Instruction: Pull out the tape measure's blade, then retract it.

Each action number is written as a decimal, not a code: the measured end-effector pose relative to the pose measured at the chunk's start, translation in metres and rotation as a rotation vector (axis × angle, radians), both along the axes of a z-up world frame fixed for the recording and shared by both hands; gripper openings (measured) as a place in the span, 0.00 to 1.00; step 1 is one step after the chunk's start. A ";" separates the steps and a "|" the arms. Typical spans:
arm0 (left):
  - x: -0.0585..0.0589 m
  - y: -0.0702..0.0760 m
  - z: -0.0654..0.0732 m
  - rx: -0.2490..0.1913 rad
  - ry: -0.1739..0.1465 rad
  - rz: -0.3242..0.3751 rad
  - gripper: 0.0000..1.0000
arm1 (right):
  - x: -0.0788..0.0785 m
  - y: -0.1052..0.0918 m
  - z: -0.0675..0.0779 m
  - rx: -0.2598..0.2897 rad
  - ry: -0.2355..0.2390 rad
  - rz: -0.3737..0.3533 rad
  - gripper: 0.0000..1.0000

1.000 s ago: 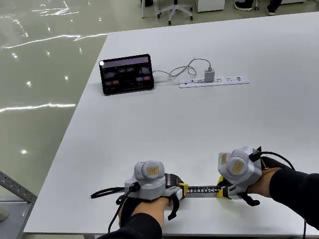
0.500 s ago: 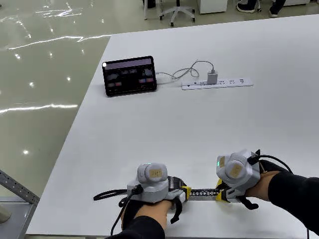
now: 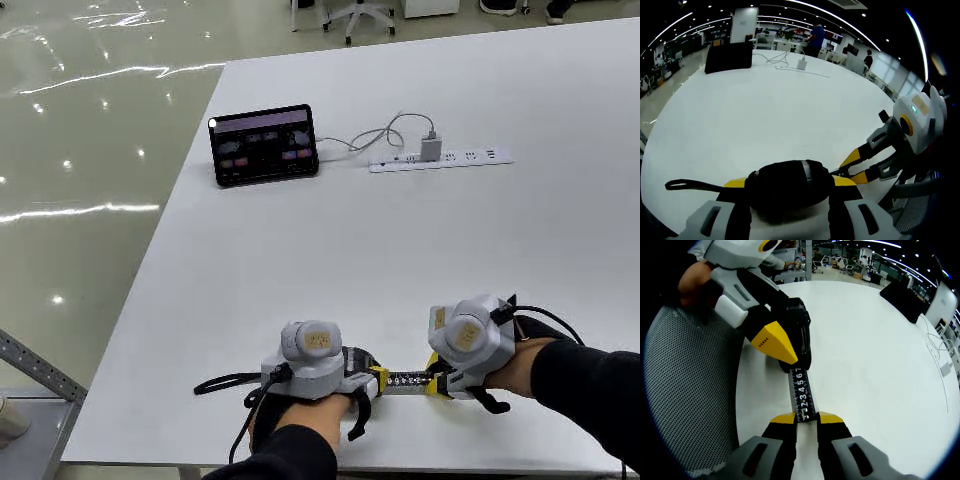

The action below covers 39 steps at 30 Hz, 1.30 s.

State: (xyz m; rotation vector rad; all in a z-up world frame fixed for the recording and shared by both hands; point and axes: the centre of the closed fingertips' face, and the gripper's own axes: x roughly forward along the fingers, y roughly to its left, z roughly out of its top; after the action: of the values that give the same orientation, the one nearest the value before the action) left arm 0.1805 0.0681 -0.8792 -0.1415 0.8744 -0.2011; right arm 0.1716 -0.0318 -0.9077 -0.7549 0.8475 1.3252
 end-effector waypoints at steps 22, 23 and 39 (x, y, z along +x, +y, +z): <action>0.001 0.000 0.000 0.006 -0.011 -0.003 0.58 | -0.001 0.001 0.000 0.017 -0.023 0.027 0.13; 0.001 0.000 0.000 0.006 -0.012 -0.003 0.58 | -0.002 0.000 0.000 0.022 -0.028 0.032 0.13; 0.001 0.000 0.001 0.005 -0.023 -0.007 0.60 | -0.003 0.000 0.000 0.072 -0.001 0.008 0.20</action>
State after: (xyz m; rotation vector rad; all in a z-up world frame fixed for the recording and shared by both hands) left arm 0.1816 0.0679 -0.8785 -0.1313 0.8526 -0.2068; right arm 0.1688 -0.0319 -0.9074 -0.7033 0.7926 1.3556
